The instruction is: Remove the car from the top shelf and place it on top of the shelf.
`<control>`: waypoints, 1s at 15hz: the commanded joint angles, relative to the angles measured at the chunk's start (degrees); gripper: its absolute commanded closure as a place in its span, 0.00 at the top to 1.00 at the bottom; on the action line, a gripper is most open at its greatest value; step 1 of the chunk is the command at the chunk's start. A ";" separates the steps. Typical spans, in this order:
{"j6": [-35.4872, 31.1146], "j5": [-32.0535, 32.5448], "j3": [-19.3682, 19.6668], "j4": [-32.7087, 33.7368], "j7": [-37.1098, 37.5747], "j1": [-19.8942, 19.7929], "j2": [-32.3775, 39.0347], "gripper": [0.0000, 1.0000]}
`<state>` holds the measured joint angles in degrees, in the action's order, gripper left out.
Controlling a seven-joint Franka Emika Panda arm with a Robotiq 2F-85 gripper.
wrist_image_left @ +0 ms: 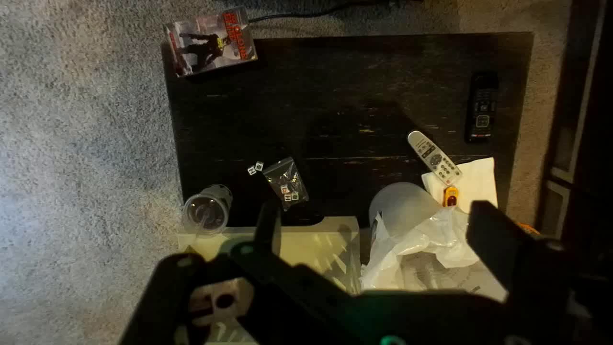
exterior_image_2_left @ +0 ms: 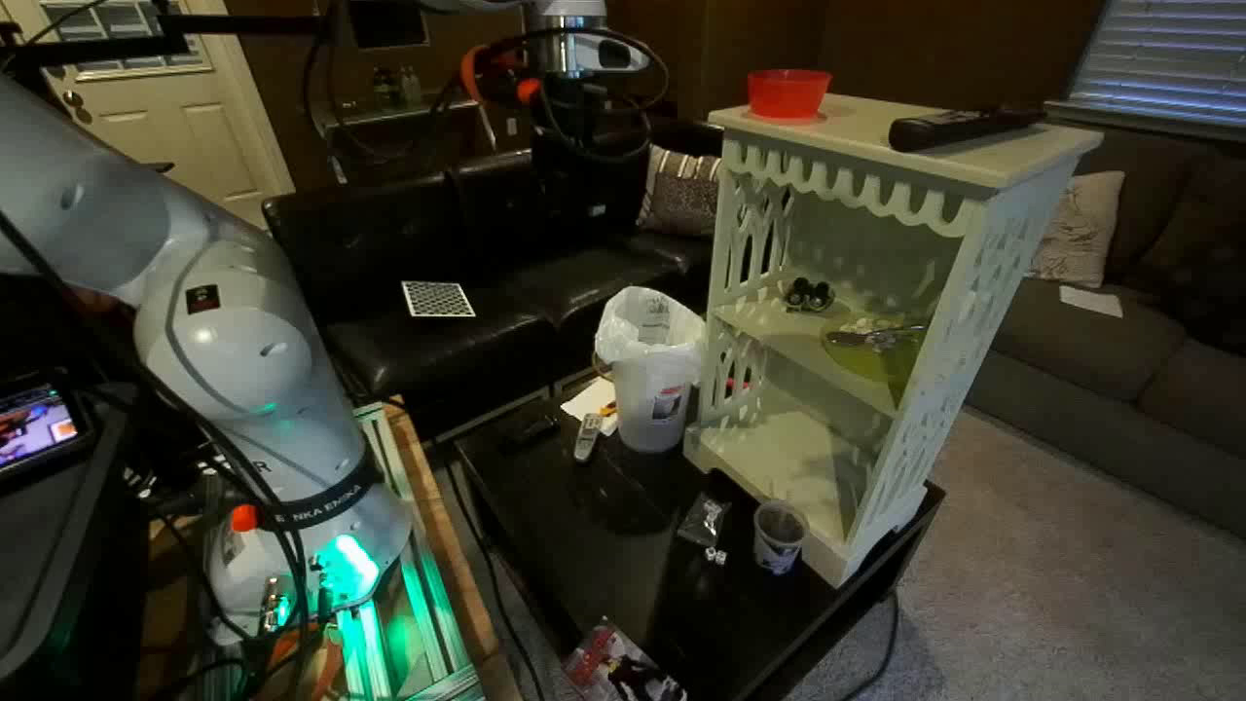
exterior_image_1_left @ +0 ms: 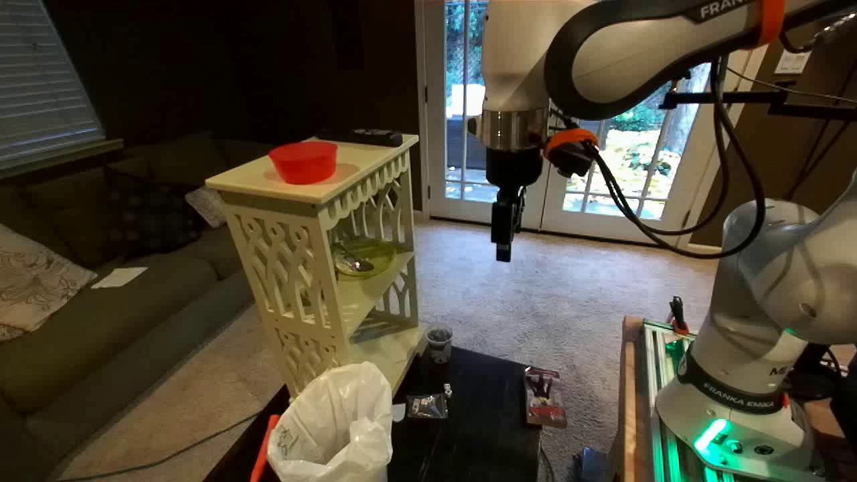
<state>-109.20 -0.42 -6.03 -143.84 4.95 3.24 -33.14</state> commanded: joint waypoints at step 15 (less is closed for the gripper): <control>-34.38 -5.65 3.41 -7.51 -1.85 1.75 3.02 1.00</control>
<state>-132.50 -2.76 -5.09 -147.83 4.77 4.31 -31.18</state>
